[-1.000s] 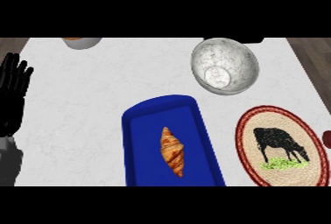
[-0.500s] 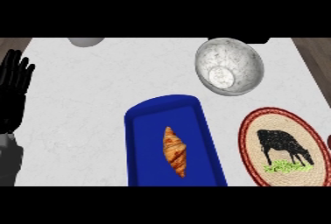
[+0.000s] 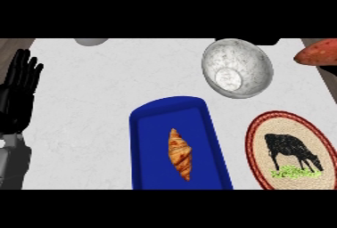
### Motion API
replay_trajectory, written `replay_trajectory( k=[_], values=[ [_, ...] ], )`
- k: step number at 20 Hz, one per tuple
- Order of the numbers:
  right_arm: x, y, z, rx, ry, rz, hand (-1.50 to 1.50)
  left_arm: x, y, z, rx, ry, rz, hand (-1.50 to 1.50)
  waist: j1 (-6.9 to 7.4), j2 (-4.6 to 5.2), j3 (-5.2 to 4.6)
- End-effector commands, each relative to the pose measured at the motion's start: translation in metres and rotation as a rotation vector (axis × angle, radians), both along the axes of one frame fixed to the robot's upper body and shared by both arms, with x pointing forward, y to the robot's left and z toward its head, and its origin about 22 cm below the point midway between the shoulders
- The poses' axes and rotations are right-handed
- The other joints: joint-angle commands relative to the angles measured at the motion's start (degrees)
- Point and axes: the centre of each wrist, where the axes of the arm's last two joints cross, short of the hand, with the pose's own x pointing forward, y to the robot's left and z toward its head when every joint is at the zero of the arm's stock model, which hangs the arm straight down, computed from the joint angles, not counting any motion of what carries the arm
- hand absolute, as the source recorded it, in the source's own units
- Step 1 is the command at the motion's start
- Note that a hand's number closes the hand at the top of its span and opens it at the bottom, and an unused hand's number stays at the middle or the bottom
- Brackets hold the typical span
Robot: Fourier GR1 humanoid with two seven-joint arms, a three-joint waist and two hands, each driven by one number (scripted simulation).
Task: Pick the sweet potato from the placemat and place it in the bowl
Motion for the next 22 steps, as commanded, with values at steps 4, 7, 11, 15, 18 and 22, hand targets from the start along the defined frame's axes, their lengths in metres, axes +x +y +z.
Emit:
replay_trajectory(
  k=[4, 7, 11, 15, 18, 22],
  values=[
    [0.046, 0.062, -0.048, 0.01, 0.101, 0.047, 1.5, -0.011, -0.01, 0.006, -0.005, 0.0, -0.012, 0.0, 0.63, 0.1, 0.09],
    [0.064, 0.073, -0.056, -0.016, 0.124, 0.022, 1.5, 0.004, -0.01, 0.0, -0.006, 0.001, -0.001, 0.0, -0.02, 0.19, 0.07],
    [0.08, 0.08, -0.092, -0.097, 0.101, -0.03, 1.5, -0.005, -0.006, 0.004, 0.006, -0.012, -0.003, 0.0, 0.5, 0.28, 0.09],
    [0.097, 0.081, -0.12, -0.062, 0.189, -0.14, 1.5, 0.002, 0.0, 0.001, 0.007, -0.011, -0.004, 0.0, 0.75, 0.5, 0.09],
    [0.1, 0.094, -0.146, 0.0, 0.216, -0.189, -1.5, 0.005, 0.003, -0.001, 0.013, -0.004, 0.019, 0.0, 0.3, 0.4, 0.09],
    [0.102, 0.099, -0.178, 0.171, 0.217, -0.16, -1.5, 0.011, -0.002, -0.006, -0.003, -0.011, -0.002, 0.0, 0.44, 0.62, 0.12]
  ],
)
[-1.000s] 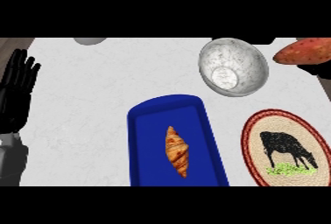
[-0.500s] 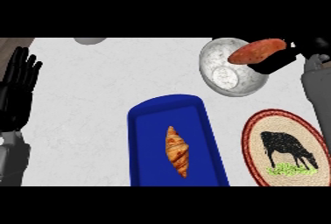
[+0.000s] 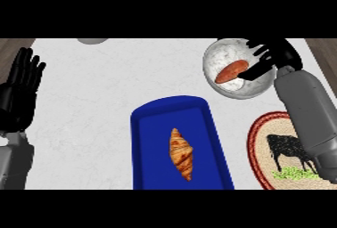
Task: Pick the sweet potato from the placemat and place it in the bowl
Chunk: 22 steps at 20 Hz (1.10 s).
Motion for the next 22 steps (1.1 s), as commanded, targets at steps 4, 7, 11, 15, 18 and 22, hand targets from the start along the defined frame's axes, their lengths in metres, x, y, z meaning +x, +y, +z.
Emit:
replay_trajectory(
  k=[4, 7, 11, 15, 18, 22],
  values=[
    [-0.003, -0.006, -0.038, 0.26, -0.135, -0.012, -1.5, 0.003, 0.003, 0.0, 0.007, -0.007, 0.005, 0.0, -0.39, -0.04, 0.03],
    [-0.002, -0.021, -0.024, 0.293, -0.297, -0.062, -1.5, -0.001, 0.02, -0.004, -0.011, 0.001, 0.016, 0.0, -0.67, -0.07, 0.0],
    [-0.009, -0.047, -0.031, 0.326, -0.446, -0.197, -1.5, -0.006, 0.007, -0.006, -0.004, 0.003, 0.012, 0.0, -0.6, -0.15, 0.03],
    [-0.012, -0.094, 0.0, 0.374, -0.502, -0.309, -1.5, -0.013, -0.009, 0.011, -0.011, 0.001, 0.016, 0.0, -0.64, -0.53, 0.05],
    [-0.04, -0.142, -0.019, 0.415, -0.524, -0.362, -1.5, -0.003, -0.003, 0.019, -0.003, 0.006, 0.01, 0.0, -1.64, -0.61, 0.06],
    [-0.063, -0.189, -0.015, 0.469, -0.547, -0.368, -1.5, -0.004, -0.003, 0.008, -0.008, 0.01, 0.02, 0.0, -1.4, -0.43, 0.03]
  ],
)
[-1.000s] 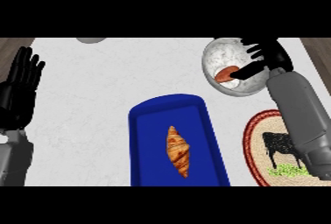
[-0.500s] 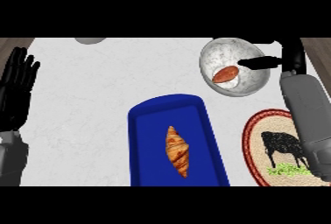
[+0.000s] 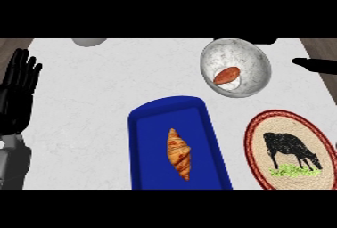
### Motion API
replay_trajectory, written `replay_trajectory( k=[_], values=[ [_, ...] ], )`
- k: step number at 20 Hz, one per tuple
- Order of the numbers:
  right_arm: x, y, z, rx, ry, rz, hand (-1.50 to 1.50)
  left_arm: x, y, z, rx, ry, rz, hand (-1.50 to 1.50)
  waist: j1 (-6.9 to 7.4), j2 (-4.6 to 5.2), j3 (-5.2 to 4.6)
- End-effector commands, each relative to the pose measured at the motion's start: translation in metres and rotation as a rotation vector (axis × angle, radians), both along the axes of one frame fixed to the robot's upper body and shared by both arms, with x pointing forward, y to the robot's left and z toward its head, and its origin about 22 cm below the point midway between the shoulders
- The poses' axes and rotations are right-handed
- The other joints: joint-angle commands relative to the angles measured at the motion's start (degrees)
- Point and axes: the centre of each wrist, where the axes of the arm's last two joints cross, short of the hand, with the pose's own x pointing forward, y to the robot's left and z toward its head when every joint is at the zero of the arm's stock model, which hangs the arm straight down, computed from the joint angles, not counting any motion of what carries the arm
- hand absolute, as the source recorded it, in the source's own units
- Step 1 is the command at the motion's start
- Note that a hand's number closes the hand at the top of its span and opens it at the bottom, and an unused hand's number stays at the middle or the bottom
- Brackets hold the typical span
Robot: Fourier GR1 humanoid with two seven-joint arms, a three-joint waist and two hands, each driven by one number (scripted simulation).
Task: Pick the sweet potato from the placemat and place it in the bowl
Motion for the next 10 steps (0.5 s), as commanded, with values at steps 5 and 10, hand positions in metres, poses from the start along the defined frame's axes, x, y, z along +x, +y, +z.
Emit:
replay_trajectory(
  k=[5, 10],
  values=[
    [-0.062, -0.091, -0.02, 0.078, -0.098, -0.027, -1.5, -0.004, -0.008, -0.009, -0.004, -0.012, 0.005, 0.0, 0.34, 0.13, 0.05],
    [-0.111, -0.14, -0.028, 0.091, -0.095, 0.006, -1.5, 0.004, 0.011, 0.0, 0.004, -0.011, -0.005, 0.0, 0.24, 0.33, 0.09]
  ],
)
